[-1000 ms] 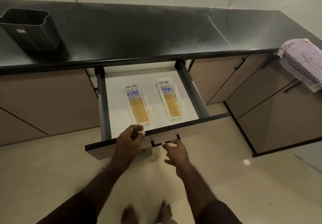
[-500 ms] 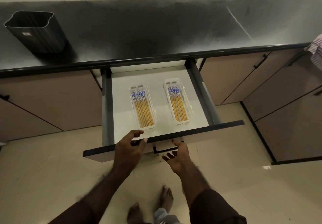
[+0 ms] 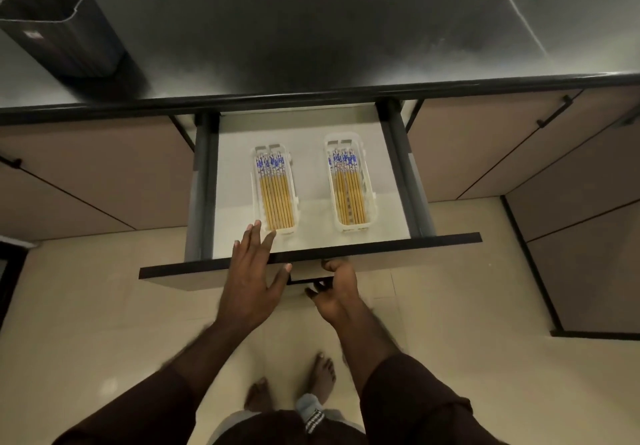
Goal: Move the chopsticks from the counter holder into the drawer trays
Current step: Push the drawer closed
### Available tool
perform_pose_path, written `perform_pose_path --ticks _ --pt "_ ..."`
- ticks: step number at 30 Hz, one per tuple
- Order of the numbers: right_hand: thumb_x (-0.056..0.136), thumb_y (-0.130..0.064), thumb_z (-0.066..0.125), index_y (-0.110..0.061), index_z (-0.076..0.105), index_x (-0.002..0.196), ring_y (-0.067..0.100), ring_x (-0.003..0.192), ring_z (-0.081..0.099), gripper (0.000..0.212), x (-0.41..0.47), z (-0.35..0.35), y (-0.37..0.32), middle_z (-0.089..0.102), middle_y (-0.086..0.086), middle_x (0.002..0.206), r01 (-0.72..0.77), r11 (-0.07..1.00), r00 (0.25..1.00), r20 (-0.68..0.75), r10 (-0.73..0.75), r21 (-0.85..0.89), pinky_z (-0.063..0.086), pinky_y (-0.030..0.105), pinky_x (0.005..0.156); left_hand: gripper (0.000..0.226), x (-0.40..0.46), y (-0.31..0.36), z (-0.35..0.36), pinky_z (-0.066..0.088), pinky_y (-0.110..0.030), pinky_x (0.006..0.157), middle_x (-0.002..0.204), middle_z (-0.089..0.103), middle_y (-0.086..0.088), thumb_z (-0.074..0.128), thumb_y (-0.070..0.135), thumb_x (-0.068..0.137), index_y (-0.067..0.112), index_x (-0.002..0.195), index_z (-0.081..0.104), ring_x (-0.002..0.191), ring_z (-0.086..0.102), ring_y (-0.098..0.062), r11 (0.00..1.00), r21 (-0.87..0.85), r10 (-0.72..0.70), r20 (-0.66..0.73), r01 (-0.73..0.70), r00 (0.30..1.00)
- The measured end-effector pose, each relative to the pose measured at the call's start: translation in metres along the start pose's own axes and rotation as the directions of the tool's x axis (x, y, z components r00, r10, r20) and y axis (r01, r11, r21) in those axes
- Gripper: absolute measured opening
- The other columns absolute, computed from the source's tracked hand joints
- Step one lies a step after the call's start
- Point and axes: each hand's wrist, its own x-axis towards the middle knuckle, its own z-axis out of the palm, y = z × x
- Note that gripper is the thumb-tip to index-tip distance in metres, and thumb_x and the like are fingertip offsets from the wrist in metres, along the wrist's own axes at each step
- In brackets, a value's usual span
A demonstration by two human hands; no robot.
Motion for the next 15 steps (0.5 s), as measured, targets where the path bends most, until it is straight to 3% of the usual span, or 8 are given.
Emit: perform_pose_path --ticks 6,12,15 --pt "0.087 -0.009 0.052 -0.016 0.054 0.127 0.032 0.118 0.048 0.041 0.015 0.021 -0.020 0.050 0.015 0.131 -0.006 0.998 0.999 0.038 0.008 -0.068 0.041 0.053 0.102 0.072 0.020 -0.001 0.001 -0.006 -0.033 0.118 0.158 -0.008 0.005 0.040 0.049 0.095 0.018 0.154 0.016 0.147 -0.012 -0.010 0.998 0.055 -0.027 0.022 0.025 0.999" --pt "0.086 -0.011 0.056 -0.015 0.054 0.126 0.032 0.116 0.049 0.040 0.030 0.047 -0.043 0.050 0.016 0.132 0.001 0.995 0.999 0.041 0.003 -0.102 0.044 0.048 0.093 0.072 0.046 -0.002 0.003 -0.007 -0.033 0.118 0.159 -0.010 0.006 0.040 0.050 0.097 0.021 0.155 0.010 0.147 -0.015 -0.009 0.997 0.061 -0.038 0.018 0.037 0.999" --pt "0.086 -0.011 0.057 -0.015 0.054 0.125 0.032 0.117 0.048 0.039 0.038 0.061 -0.053 0.049 0.015 0.132 0.011 0.995 0.999 0.040 -0.007 -0.101 0.044 0.048 0.096 0.072 0.063 -0.005 0.004 -0.009 -0.032 0.116 0.160 -0.009 0.005 0.043 0.048 0.097 0.020 0.155 0.010 0.147 -0.015 -0.010 0.997 0.062 -0.046 0.009 0.046 0.999"
